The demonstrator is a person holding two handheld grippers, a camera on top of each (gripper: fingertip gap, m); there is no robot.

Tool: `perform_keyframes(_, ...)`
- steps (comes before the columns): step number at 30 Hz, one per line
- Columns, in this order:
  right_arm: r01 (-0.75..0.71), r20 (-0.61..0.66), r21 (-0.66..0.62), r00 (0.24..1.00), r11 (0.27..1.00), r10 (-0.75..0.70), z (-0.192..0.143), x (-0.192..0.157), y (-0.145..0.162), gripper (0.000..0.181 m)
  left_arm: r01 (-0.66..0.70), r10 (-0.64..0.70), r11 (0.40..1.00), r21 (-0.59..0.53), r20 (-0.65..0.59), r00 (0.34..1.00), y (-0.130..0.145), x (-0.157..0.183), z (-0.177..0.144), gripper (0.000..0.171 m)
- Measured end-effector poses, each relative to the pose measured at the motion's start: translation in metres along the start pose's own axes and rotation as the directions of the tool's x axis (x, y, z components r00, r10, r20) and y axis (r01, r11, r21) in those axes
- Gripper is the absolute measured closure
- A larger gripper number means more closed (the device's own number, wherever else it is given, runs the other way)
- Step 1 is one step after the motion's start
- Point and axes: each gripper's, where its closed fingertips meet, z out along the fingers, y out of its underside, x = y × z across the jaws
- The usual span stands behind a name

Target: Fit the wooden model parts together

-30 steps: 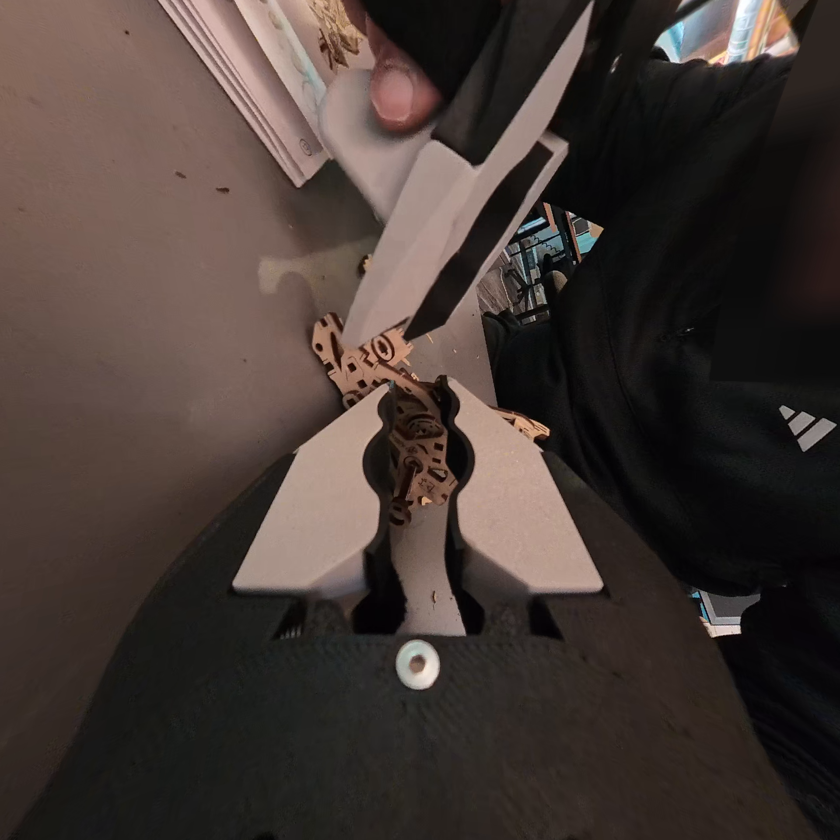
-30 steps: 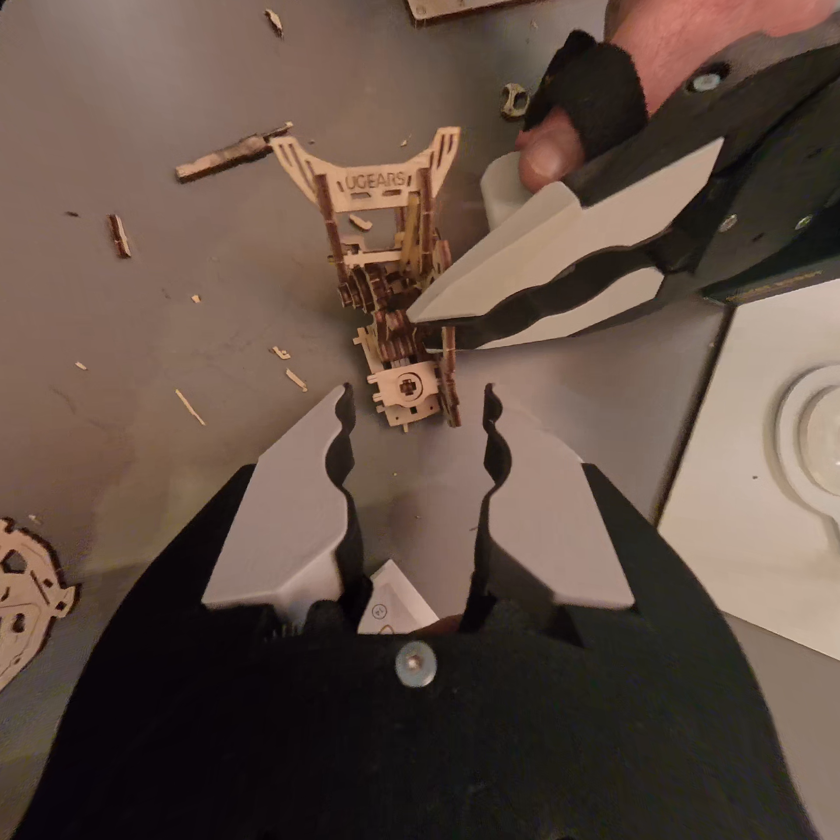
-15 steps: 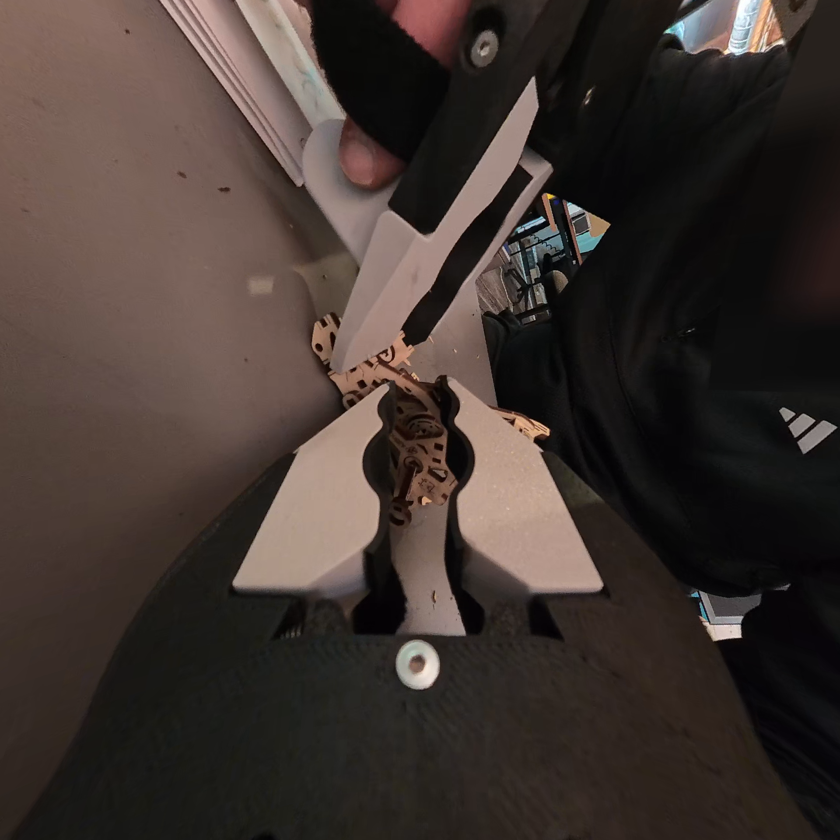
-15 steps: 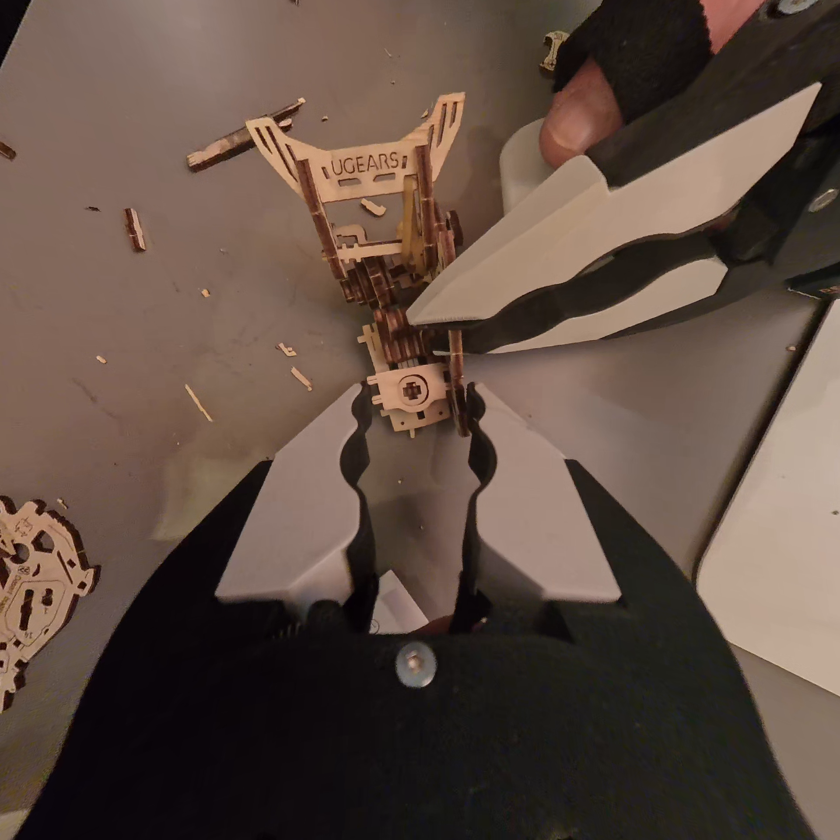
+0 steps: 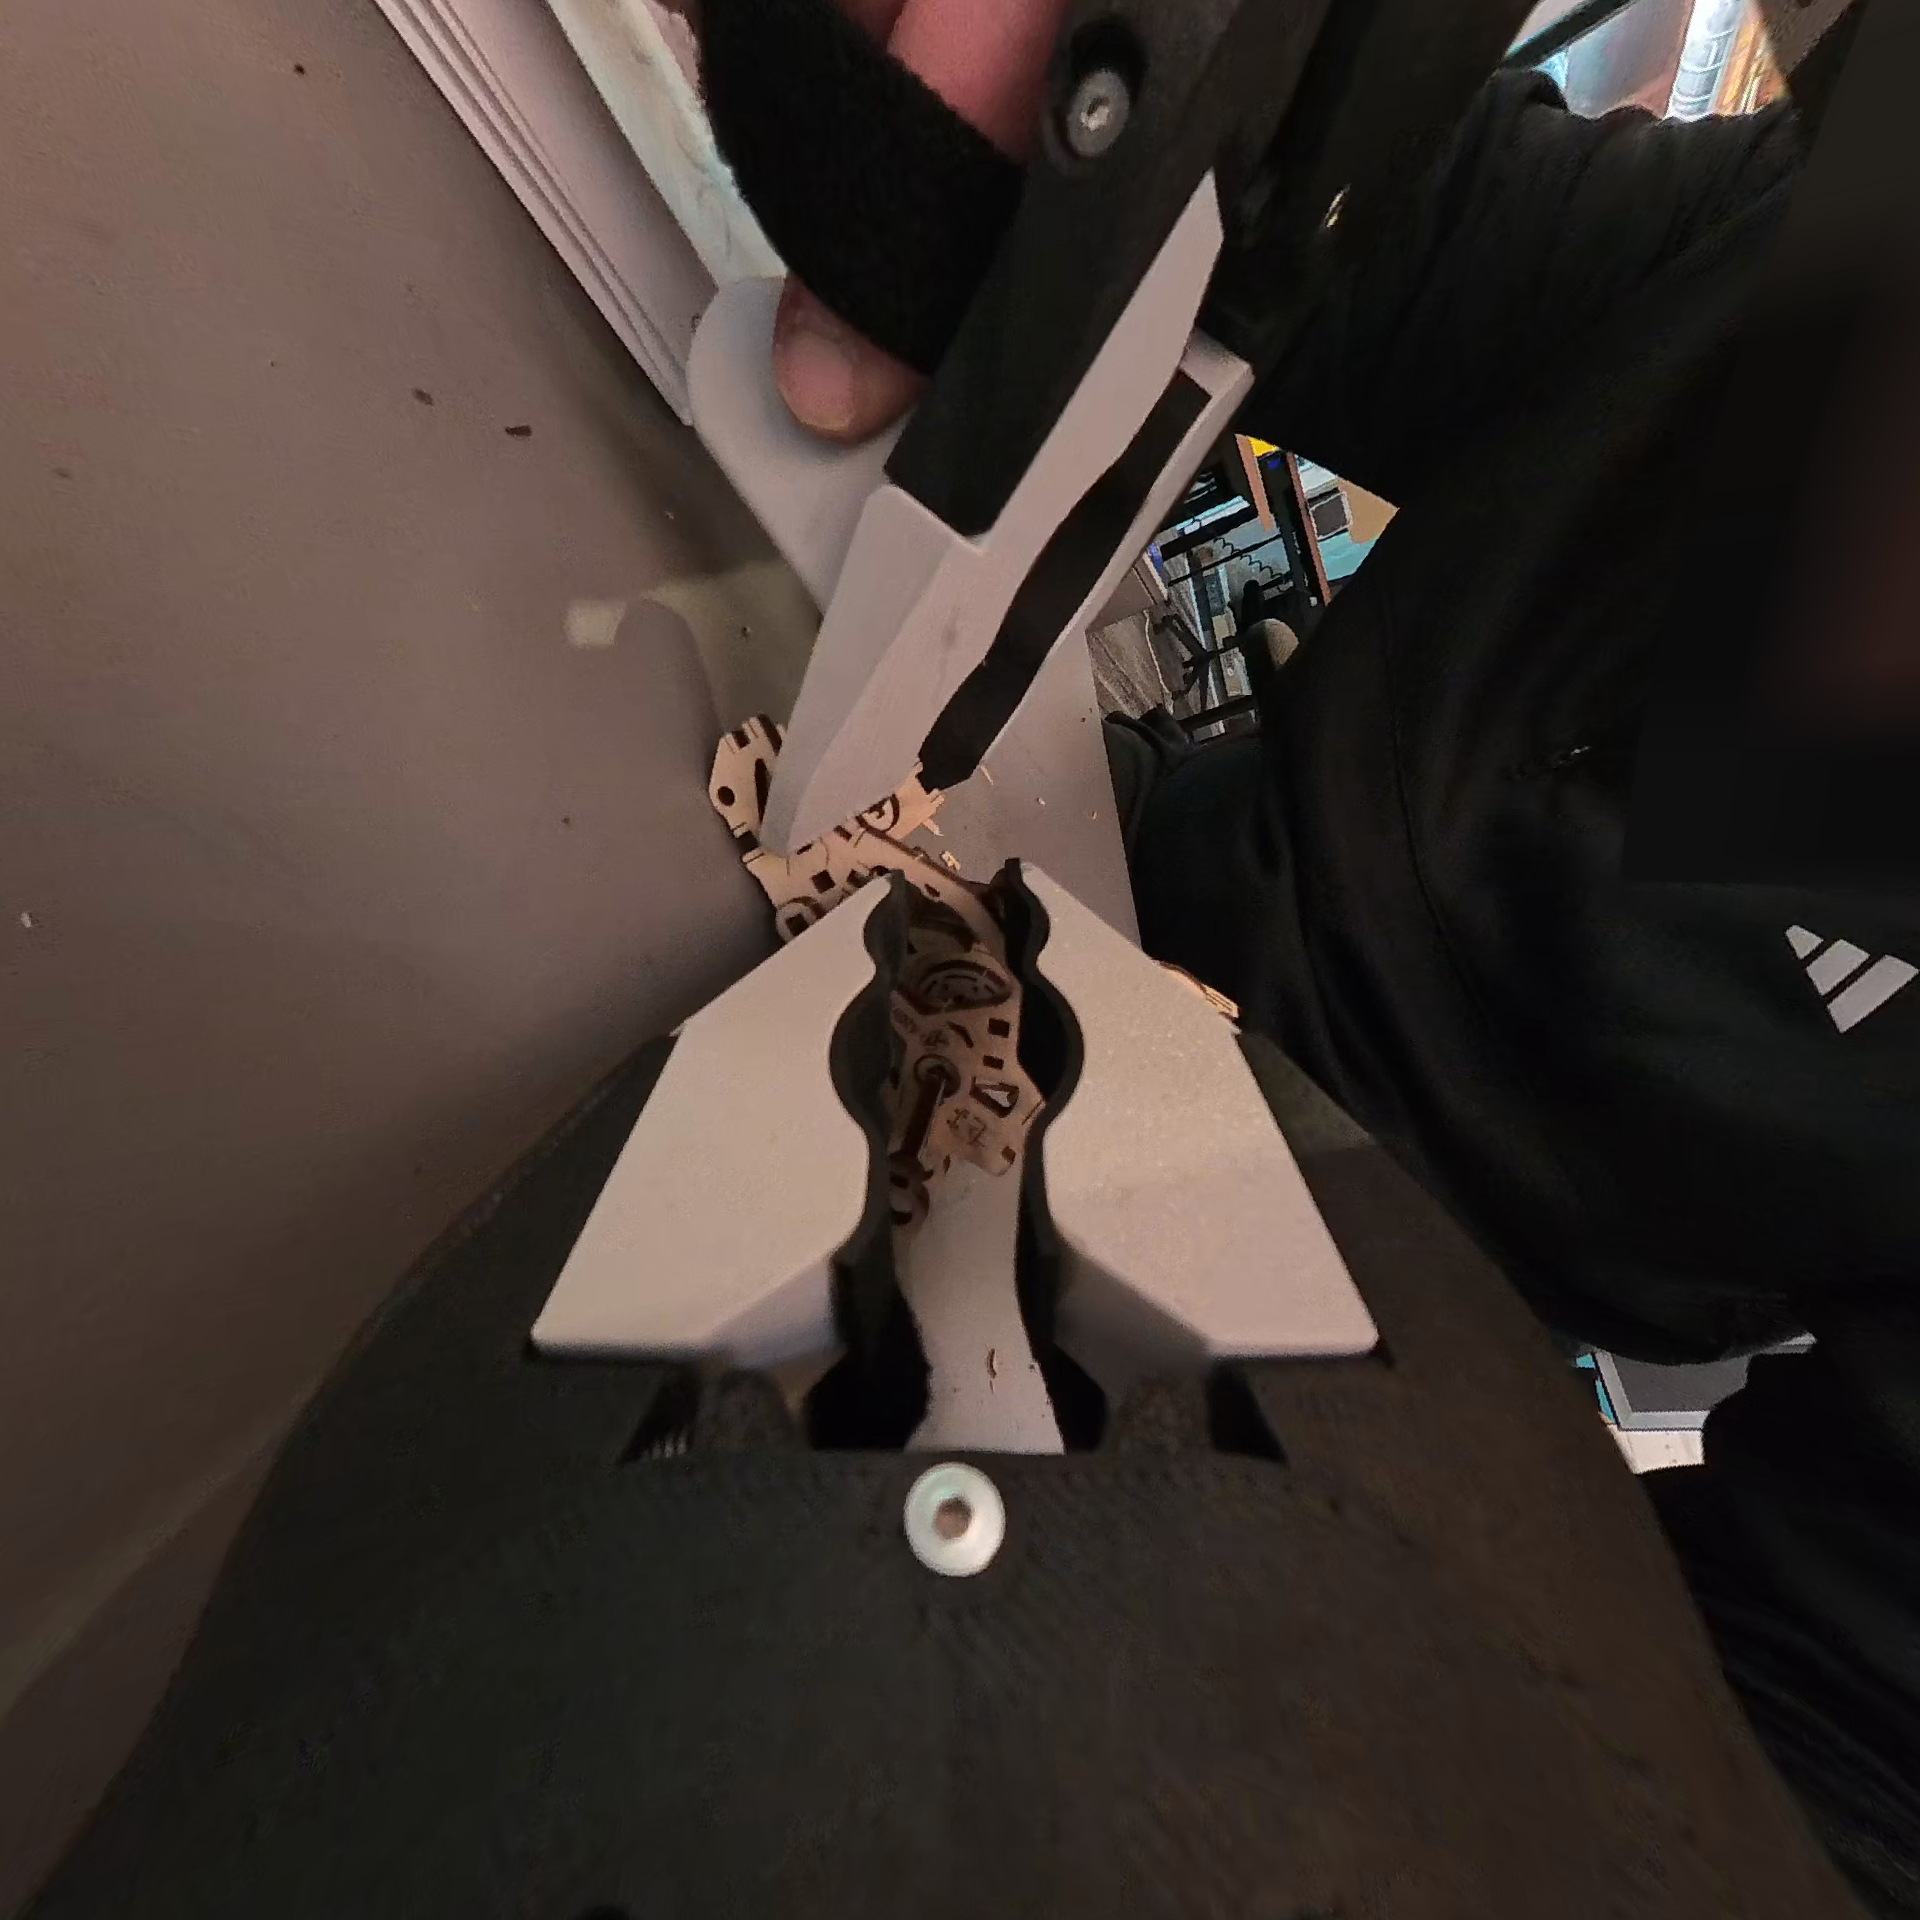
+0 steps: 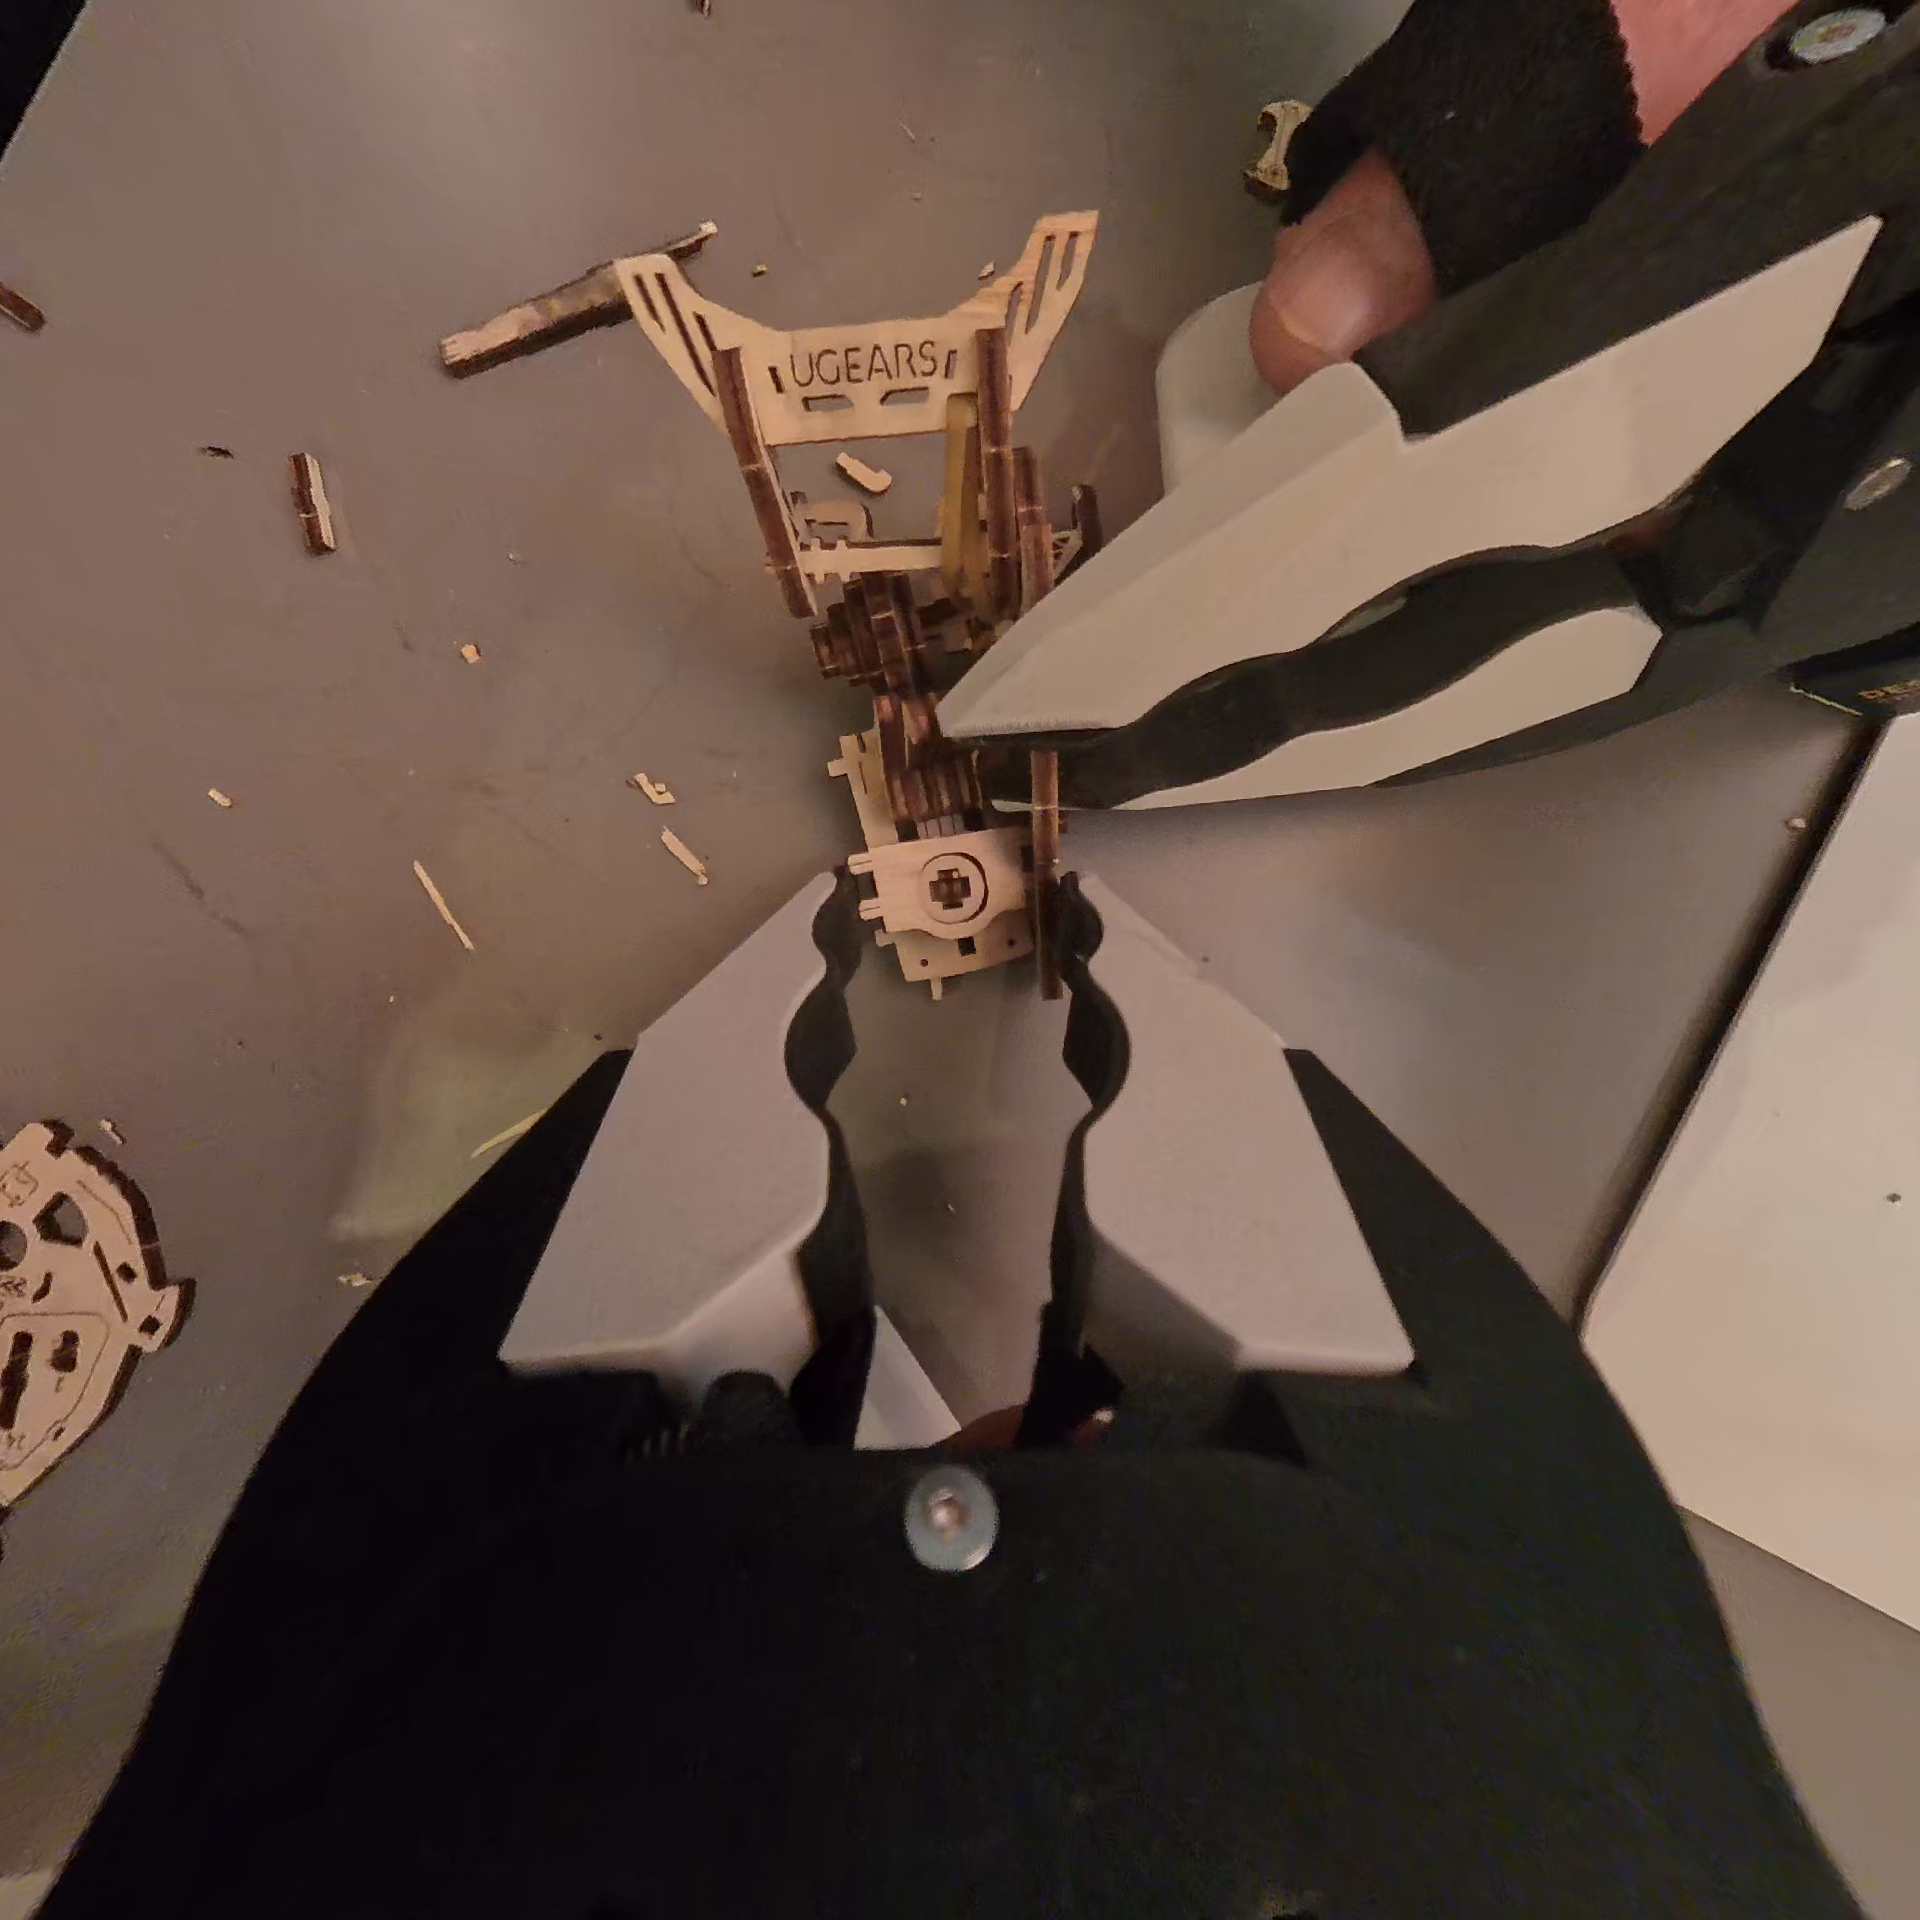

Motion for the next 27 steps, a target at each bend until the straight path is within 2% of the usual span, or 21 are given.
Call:
perform_keyframes(9, -0.007, -0.022, -0.003, 1.000, 1.000, 0.007, 0.000, -0.001, 0.000, 0.145, 0.038, -0.038, 0.999, 0.008, -0.007, 0.999, -0.001, 0.001, 0.001, 0.155)
perform_keyframes(15, -0.022, -0.020, 0.001, 1.000, 1.000, 0.022, 0.000, 0.000, 0.001, 0.145, 0.083, -0.082, 0.994, 0.077, -0.016, 0.997, -0.002, 0.007, -0.006, 0.134)
perform_keyframes(17, -0.021, -0.020, 0.000, 1.000, 1.000, 0.021, 0.000, 0.000, 0.000, 0.145, 0.087, -0.089, 0.989, 0.117, 0.010, 0.996, -0.002, 0.007, -0.012, 0.117)
perform_keyframes(19, -0.023, -0.018, 0.003, 1.000, 1.000, 0.023, 0.000, 0.000, 0.000, 0.145, 0.097, -0.099, 0.986, 0.135, 0.005, 0.995, 0.002, 0.010, -0.016, 0.112)
perform_keyframes(24, -0.033, -0.015, 0.012, 0.999, 0.999, 0.033, -0.001, 0.000, 0.001, 0.145, 0.011, -0.019, 0.982, 0.191, 0.040, 0.999, 0.014, 0.025, -0.024, 0.104)
perform_keyframes(27, -0.048, -0.014, 0.019, 0.999, 0.999, 0.049, -0.002, 0.000, 0.001, 0.145, -0.102, 0.070, 0.970, 0.221, 0.147, 0.987, 0.026, 0.031, -0.028, 0.109)
